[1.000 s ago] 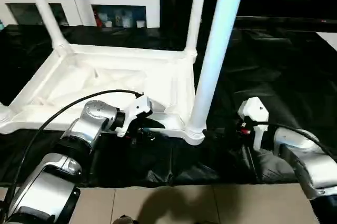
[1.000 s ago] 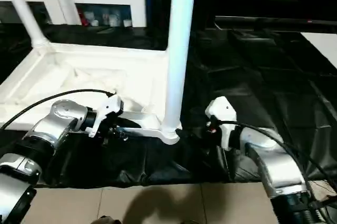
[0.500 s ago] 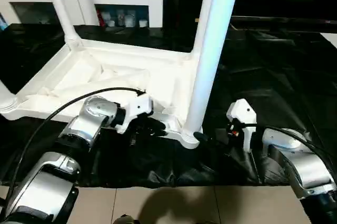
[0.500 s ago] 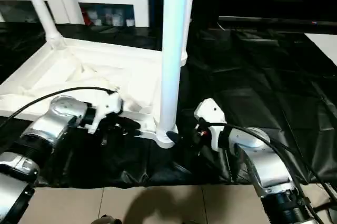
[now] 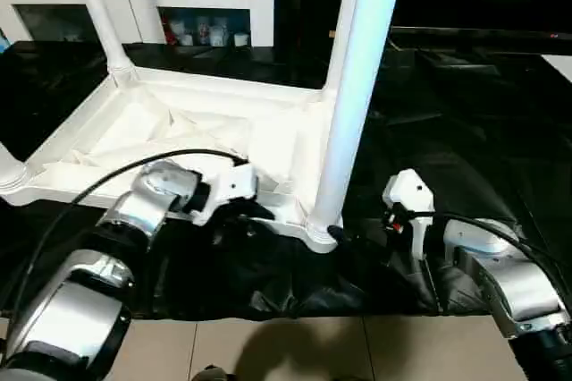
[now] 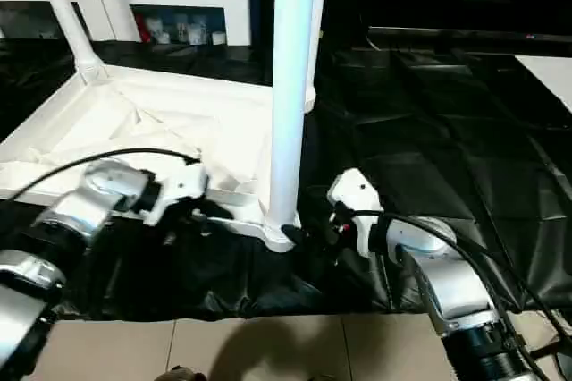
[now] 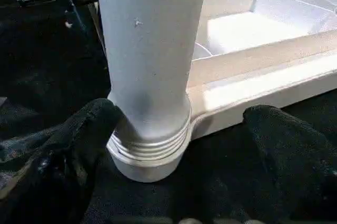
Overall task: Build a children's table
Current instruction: Rotate leg to tighten
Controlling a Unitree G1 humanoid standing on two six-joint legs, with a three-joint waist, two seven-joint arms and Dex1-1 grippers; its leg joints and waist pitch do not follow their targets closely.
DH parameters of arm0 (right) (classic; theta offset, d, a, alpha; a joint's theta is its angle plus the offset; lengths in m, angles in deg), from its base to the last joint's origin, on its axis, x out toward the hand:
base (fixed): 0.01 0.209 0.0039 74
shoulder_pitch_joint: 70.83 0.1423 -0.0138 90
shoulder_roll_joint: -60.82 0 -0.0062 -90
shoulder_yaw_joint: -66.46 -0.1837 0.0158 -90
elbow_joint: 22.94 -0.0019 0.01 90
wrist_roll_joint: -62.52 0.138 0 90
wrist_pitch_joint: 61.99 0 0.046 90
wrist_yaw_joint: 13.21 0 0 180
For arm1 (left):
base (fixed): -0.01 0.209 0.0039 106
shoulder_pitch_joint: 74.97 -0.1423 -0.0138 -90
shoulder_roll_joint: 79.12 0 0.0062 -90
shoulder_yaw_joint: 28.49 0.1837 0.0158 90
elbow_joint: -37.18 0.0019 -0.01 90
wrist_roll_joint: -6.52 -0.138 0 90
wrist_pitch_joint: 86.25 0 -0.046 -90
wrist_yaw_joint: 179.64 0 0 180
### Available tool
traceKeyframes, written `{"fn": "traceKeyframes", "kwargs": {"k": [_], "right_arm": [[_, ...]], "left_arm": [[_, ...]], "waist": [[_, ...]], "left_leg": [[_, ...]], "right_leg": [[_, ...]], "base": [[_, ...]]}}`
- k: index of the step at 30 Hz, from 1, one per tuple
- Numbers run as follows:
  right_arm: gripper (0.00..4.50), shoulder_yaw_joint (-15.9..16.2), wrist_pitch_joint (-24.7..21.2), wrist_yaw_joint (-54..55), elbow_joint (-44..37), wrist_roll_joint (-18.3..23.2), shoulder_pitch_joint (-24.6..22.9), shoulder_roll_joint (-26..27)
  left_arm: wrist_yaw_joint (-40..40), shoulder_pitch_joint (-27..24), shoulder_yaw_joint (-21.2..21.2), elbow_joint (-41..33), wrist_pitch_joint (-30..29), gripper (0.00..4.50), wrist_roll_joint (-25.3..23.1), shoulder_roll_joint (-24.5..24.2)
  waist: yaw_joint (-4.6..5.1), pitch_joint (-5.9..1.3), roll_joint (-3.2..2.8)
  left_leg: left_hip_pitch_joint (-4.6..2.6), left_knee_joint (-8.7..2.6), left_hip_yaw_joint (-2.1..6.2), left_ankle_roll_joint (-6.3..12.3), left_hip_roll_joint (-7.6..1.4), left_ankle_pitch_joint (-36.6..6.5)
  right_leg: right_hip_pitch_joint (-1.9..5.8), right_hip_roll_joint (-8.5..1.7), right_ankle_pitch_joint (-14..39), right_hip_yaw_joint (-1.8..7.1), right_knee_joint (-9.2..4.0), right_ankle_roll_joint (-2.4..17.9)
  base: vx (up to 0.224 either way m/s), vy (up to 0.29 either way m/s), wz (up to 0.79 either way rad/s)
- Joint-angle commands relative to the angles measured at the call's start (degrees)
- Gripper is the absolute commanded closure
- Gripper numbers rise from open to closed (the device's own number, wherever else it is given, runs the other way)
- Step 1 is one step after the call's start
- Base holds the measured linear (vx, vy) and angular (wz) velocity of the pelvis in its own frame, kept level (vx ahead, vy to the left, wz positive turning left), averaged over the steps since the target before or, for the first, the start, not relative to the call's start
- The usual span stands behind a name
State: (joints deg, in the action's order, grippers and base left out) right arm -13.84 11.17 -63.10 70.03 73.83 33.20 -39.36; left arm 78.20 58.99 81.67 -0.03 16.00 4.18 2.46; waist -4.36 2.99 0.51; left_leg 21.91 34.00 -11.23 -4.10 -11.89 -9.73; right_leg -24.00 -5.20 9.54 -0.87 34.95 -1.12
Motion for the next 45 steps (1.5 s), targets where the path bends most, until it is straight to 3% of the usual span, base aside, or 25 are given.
{"fn": "traceKeyframes", "kwargs": {"k": [1,3,5,9,16,22,23,25,30,31,35,39,40,42,43,45], "right_arm": [[0.0,0.18,0.38,0.71,0.74,-1.19,1.25,-0.11],[0.0,0.35,0.44,0.55,0.92,-1.12,1.5,0.02],[0.0,0.52,0.56,0.44,1.25,-1.08,1.81,0.23],[0.0,1.63,1.19,-0.78,2.46,-1.3,2.56,0.51],[0.0,4.75,2.51,-2.82,7.08,-3.45,5.42,1.17],[0.48,5.1,3.22,-2.69,10.98,-3.73,8.0,2.59],[0.73,5.37,3.47,-3.02,11.77,-3.76,8.44,2.75],[0.79,5.37,3.66,-3.33,12.72,-3.63,8.91,3.11],[1.26,5.19,3.83,-4.13,14.11,-3.32,9.6,3.83],[1.34,5.23,3.93,-4.22,14.51,-3.35,9.79,3.97],[1.66,5.32,4.51,-4.43,16.41,-3.13,10.45,4.75],[1.75,3.77,5.41,-0.46,19.45,-3.4,11.03,6.99],[1.76,2.77,6.18,4.28,21.21,-4.42,11.19,9.03],[1.77,2.31,6.6,7.52,22.16,-5.12,11.22,10.59],[1.77,1.81,7.01,11.33,23.05,-5.9,11.24,12.35],[1.78,-0.76,7.05,24.09,27.23,-6.52,12.18,19.37]], "left_arm": [[0.13,0.85,0.19,1.26,0.07,3.94,-0.94,-0.31],[0.65,1.08,-0.36,1.94,0.07,3.93,-0.54,-0.24],[1.81,1.58,-1.0,3.27,0.15,4.28,0.22,0.13],[2.96,1.68,-0.47,3.95,0.38,4.41,-0.47,0.08],[4.53,1.69,-1.0,4.87,-0.92,4.41,0.13,1.01],[5.42,1.27,-2.46,3.84,-2.88,4.5,1.78,2.26],[5.34,1.12,-2.49,3.89,-2.81,4.5,1.75,2.31],[5.31,0.91,-2.53,3.87,-2.72,4.5,1.65,2.29],[5.61,0.66,-2.78,3.71,-3.03,4.5,1.52,2.09],[5.65,0.62,-2.88,3.64,-3.21,4.5,1.51,2.08],[5.97,0.48,-3.4,3.39,-4.34,4.5,1.72,2.02],[2.42,0.18,-4.49,2.57,-6.52,4.5,2.04,2.82],[-2.63,0.17,-4.91,1.81,-8.97,4.5,1.39,4.06],[-6.08,0.19,-5.7,1.18,-10.67,4.5,1.6,5.5],[-9.15,0.1,-6.36,0.41,-12.32,4.5,1.82,7.02],[-16.71,-0.68,-6.32,-2.21,-15.01,4.5,0.85,11.8]], "waist": [[-0.03,-3.73,-0.06],[0.1,-3.68,0.06],[0.44,-3.69,0.06],[0.88,-3.78,-0.17],[1.07,-3.82,0.02],[0.79,-3.89,-0.08],[0.72,-3.95,0.08],[0.63,-3.96,0.15],[0.61,-3.89,0.13],[0.64,-3.88,0.43],[0.79,-3.84,0.28],[1.16,-3.84,0.27],[1.43,-3.79,0.49],[1.51,-3.74,0.37],[1.63,-3.75,0.57],[1.79,-3.8,0.31]], "left_leg": [[-1.12,-4.43,0.51,-0.68,-0.71,-18.07],[-1.04,-4.47,0.54,-0.63,-0.62,-18.14],[-0.98,-4.42,0.51,-0.56,-0.59,-17.87],[-0.93,-4.36,0.53,-0.22,-0.69,-17.24],[-1.05,-4.15,0.34,0.26,-0.73,-16.78],[-1.12,-4.08,0.24,0.69,-0.8,-15.75],[-1.1,-4.03,0.25,0.81,-0.79,-15.32],[-1.08,-3.97,0.18,1.11,-0.81,-14.87],[-1.04,-4.04,0.2,1.13,-0.8,-15.28],[-1.0,-4.05,0.17,1.18,-0.81,-15.22],[-1.04,-4.08,0.19,1.12,-0.8,-15.39],[-0.97,-4.13,0.28,0.69,-0.74,-15.97],[-1.02,-4.18,0.27,0.35,-0.81,-16.35],[-1.05,-4.19,0.32,-0.03,-0.72,-16.45],[-1.02,-4.16,0.28,-0.22,-0.67,-15.8],[-1.07,-4.24,0.37,-0.55,-0.7,-15.53]], "right_leg": [[2.41,-1.79,15.39,0.95,-4.34,11.16],[2.5,-1.8,16.15,0.91,-4.45,11.08],[2.51,-1.81,15.91,0.92,-4.39,11.43],[2.63,-1.84,13.54,0.9,-4.13,12.51],[2.72,-1.79,11.76,0.9,-3.95,14.04],[2.77,-1.79,10.07,0.86,-3.77,14.96],[2.86,-1.86,9.75,0.84,-3.65,15.09],[2.88,-1.82,9.18,0.87,-3.64,15.18],[2.88,-1.82,10.51,0.84,-3.73,14.76],[2.89,-1.81,10.61,0.84,-3.76,14.65],[2.77,-1.84,11.32,0.82,-3.79,14.69],[2.73,-1.95,12.58,0.85,-3.89,14.52],[2.58,-1.99,13.79,0.92,-3.98,14.21],[2.5,-2.0,14.9,0.89,-4.08,13.98],[2.47,-1.92,15.02,0.93,-4.08,13.7],[2.34,-1.99,15.63,0.92,-4.26,13.31]], "base": [[0.0,0.0,0.0],[0.0,0.0,0.0],[0.0,0.0,0.0],[0.0,0.0,0.0],[0.0,0.0,0.0],[0.0,0.0,0.0],[0.0,0.0,0.0],[0.0,0.0,0.0],[0.0,0.0,0.0],[0.0,0.0,0.0],[0.0,0.0,0.0],[0.0,0.0,0.0],[0.0,0.0,0.0],[0.0,0.0,0.0],[0.0,0.0,0.0],[0.0,0.0,0.0]]}}
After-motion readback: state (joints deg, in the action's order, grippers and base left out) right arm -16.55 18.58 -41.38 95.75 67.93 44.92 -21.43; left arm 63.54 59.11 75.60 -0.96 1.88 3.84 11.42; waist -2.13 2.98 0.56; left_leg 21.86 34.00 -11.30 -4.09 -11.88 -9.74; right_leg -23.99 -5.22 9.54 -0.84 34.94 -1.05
